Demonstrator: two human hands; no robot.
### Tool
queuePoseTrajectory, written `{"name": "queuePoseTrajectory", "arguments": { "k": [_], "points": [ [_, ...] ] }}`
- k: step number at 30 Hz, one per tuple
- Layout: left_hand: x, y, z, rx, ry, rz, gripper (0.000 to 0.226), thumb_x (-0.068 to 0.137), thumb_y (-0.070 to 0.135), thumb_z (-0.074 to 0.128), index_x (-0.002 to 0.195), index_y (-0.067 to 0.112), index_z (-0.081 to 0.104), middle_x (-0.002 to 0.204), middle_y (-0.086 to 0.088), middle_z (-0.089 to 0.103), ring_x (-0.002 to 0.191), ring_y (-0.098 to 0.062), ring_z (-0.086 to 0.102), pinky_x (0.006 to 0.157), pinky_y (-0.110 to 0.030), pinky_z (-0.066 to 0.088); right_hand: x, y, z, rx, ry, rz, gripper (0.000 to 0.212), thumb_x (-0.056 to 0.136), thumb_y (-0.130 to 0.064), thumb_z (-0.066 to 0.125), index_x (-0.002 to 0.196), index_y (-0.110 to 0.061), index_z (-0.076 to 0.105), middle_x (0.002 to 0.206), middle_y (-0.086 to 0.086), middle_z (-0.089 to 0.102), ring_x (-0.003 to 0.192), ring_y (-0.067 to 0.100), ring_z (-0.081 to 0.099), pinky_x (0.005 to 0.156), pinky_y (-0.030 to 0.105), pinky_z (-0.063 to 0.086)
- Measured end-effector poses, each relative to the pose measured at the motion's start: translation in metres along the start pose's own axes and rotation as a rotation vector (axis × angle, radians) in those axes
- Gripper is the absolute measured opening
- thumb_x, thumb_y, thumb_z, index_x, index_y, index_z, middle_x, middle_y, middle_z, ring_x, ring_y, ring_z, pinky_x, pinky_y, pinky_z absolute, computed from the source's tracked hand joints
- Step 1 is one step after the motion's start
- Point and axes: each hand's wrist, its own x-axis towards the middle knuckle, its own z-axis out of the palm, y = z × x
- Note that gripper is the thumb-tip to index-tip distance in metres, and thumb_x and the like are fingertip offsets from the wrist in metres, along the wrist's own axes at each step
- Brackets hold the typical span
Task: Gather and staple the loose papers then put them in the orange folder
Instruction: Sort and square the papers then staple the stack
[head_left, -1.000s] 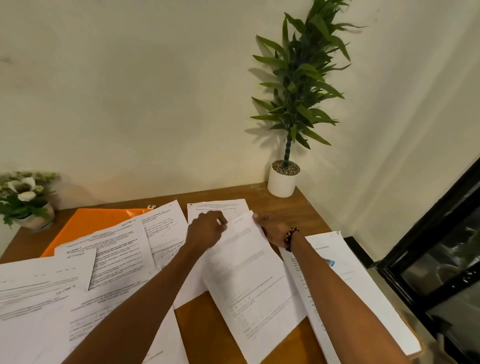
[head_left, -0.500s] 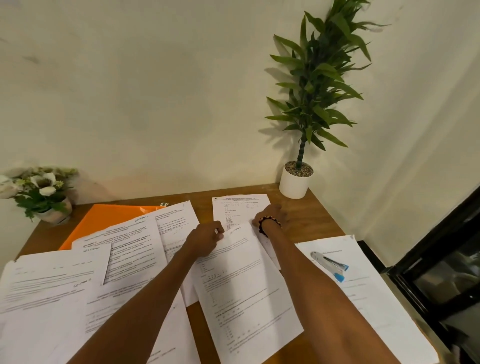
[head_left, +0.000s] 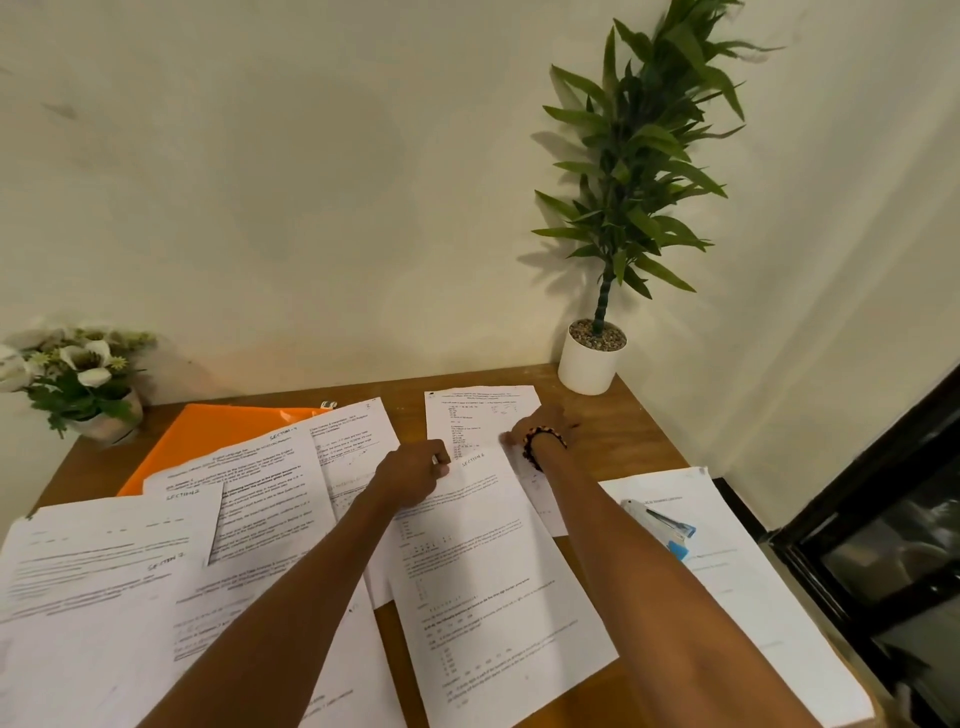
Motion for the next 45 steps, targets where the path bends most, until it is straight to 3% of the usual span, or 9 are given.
{"name": "queuePoseTrajectory", "arguments": {
  "k": [6,10,14,17,20,27,31,39,45],
  "points": [
    [0.004,0.0,-0.001,0.02,-0.025,-0.007,0.022,0.102,0.025,0.058,0.123,0.018,0.063,0.128,-0.005,0.065,0.096,-0.016,0.057,0.08,-0.024,0.043,-0.012,-0.005,-0.01,0.047,0.012,-0.023,0.045,0.105,-0.031,0.048,0.076,0.001,0.036,0.075,0.006,0.042,0.067,0.016,0.042,0.079,0.03,0.044],
    [0.005,0.002,-0.001,0.02,-0.043,-0.019,0.023,0.103,0.025,0.056,0.124,0.017,0.062,0.131,-0.006,0.063,0.107,-0.022,0.061,0.083,-0.025,0.043,-0.017,-0.007,-0.02,0.034,0.015,-0.067,0.039,0.098,-0.031,0.063,0.125,-0.004,0.054,0.083,0.006,0.056,0.082,0.02,0.058,0.1,0.034,0.046],
    [0.004,0.003,-0.002,0.025,-0.065,-0.026,0.025,0.104,0.025,0.054,0.126,0.017,0.061,0.133,-0.007,0.062,0.111,-0.023,0.06,0.084,-0.025,0.043,-0.017,0.001,-0.03,0.231,-0.007,-0.059,0.06,0.098,-0.031,0.062,0.145,-0.001,0.04,0.146,0.012,0.05,0.134,0.029,0.048,0.108,0.037,0.04],
    [0.002,0.005,-0.004,0.019,-0.073,-0.043,0.025,0.104,0.026,0.055,0.126,0.017,0.06,0.132,-0.006,0.062,0.11,-0.023,0.061,0.086,-0.026,0.045,-0.015,0.007,-0.034,0.222,0.093,-0.124,0.051,0.099,-0.033,0.059,0.137,0.0,0.048,0.119,0.013,0.058,0.101,0.027,0.056,0.094,0.036,0.045],
    [0.002,0.006,-0.005,0.012,-0.071,-0.057,0.023,0.104,0.028,0.054,0.124,0.018,0.061,0.129,-0.006,0.064,0.111,-0.024,0.061,0.089,-0.028,0.046,-0.019,0.009,-0.036,0.222,0.26,-0.266,0.016,0.102,-0.018,0.053,0.096,-0.003,0.05,0.124,0.021,0.057,0.111,0.029,0.056,0.088,0.035,0.046],
    [-0.005,0.011,-0.007,0.043,-0.066,-0.034,0.009,0.105,0.029,0.05,0.104,0.021,0.054,0.108,-0.005,0.064,0.092,-0.018,0.057,0.081,-0.029,0.041,-0.031,0.006,-0.09,0.248,0.964,-0.524,0.03,0.094,0.0,0.045,0.116,-0.01,0.061,0.106,0.013,0.068,0.098,0.032,0.064,0.071,0.028,0.039],
    [-0.008,0.013,-0.01,0.015,-0.08,-0.04,0.009,0.105,0.027,0.051,0.107,0.019,0.056,0.101,0.001,0.059,0.092,-0.016,0.056,0.082,-0.028,0.04,-0.033,0.005,-0.131,0.25,1.056,-0.558,0.014,0.1,-0.009,0.045,0.1,-0.009,0.059,0.094,0.013,0.068,0.083,0.031,0.062,0.066,0.031,0.039],
    [-0.013,0.016,-0.027,-0.032,-0.098,0.02,0.018,0.103,0.025,0.054,0.086,0.023,0.053,0.088,0.003,0.056,0.081,-0.013,0.052,0.077,-0.028,0.038,-0.024,0.041,-0.11,0.117,0.655,-0.69,0.022,0.094,-0.021,0.06,0.073,-0.014,0.055,0.072,0.002,0.058,0.067,0.019,0.051,0.063,0.028,0.036],
    [-0.013,0.015,-0.059,-0.245,-0.129,0.042,0.018,0.101,0.025,0.06,0.107,0.01,0.067,0.106,-0.002,0.068,0.098,-0.021,0.063,0.082,-0.029,0.046,-0.018,0.079,-0.026,-0.097,0.228,-0.575,0.04,0.092,-0.032,0.065,0.066,-0.019,0.037,0.065,0.0,0.038,0.06,0.016,0.038,0.059,0.031,0.029]
  ]
}}
